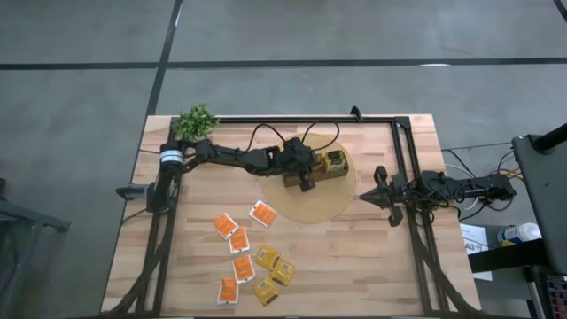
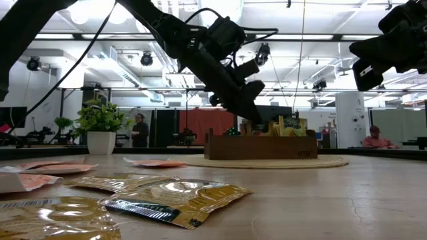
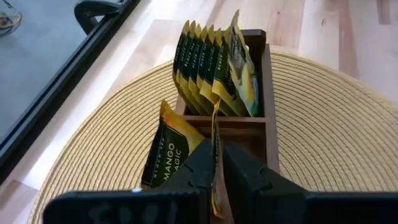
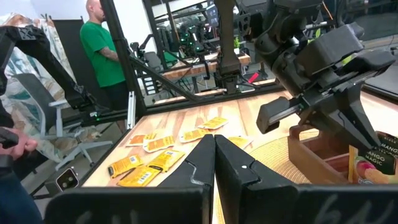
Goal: Pick & Place Tea
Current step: Adjust the orange tea bag in the middle section of the wooden organizer to align the position, then put the middle orange tea bag into the middle section of the wooden organizer
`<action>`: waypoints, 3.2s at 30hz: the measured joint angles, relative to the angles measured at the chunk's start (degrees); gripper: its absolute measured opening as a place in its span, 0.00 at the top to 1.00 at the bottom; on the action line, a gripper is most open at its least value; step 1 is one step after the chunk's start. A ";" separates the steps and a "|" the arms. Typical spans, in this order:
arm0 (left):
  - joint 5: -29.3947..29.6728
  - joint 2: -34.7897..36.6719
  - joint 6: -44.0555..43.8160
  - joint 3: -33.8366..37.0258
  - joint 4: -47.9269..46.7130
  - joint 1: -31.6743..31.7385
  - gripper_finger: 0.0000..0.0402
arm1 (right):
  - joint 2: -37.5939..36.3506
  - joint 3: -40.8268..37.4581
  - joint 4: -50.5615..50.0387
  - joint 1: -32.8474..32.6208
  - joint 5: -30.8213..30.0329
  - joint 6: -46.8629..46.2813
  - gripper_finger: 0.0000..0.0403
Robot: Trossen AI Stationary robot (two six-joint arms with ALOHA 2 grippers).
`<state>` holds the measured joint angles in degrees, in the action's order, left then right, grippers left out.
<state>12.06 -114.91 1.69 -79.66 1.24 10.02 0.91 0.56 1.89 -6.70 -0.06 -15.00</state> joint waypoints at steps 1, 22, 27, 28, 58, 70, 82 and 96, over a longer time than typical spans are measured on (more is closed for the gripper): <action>0.40 0.00 0.19 0.00 -0.02 -0.02 0.92 | 0.00 0.00 0.00 0.00 0.00 0.02 0.98; 10.04 0.22 8.19 -2.88 -1.79 -0.04 0.92 | 0.00 -0.01 0.00 0.00 -0.02 0.02 0.98; 9.88 2.40 7.33 -5.75 -7.45 -0.13 0.92 | -0.02 -0.01 0.00 -0.02 -0.01 0.02 0.98; 9.50 3.13 6.25 -6.03 -8.70 -0.16 0.92 | -0.03 -0.01 0.00 0.02 -0.03 0.02 0.98; -4.09 21.82 -2.91 9.61 -26.34 -11.05 0.33 | 0.00 -0.01 0.00 -0.01 -0.02 0.02 0.98; -7.71 34.40 -0.28 24.57 -25.08 -26.45 0.33 | 0.00 -0.01 0.00 -0.02 -0.01 0.02 0.98; -7.90 31.01 -6.42 23.38 -25.45 -34.05 0.33 | 0.00 -0.02 0.00 -0.01 -0.01 0.00 0.98; -11.42 17.39 -16.02 7.90 -31.08 -36.33 0.33 | 0.00 -0.02 0.00 0.00 -0.02 0.02 0.98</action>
<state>0.64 -97.52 -14.33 -71.76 -29.84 -26.30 0.91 0.54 1.89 -6.70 -0.08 -14.98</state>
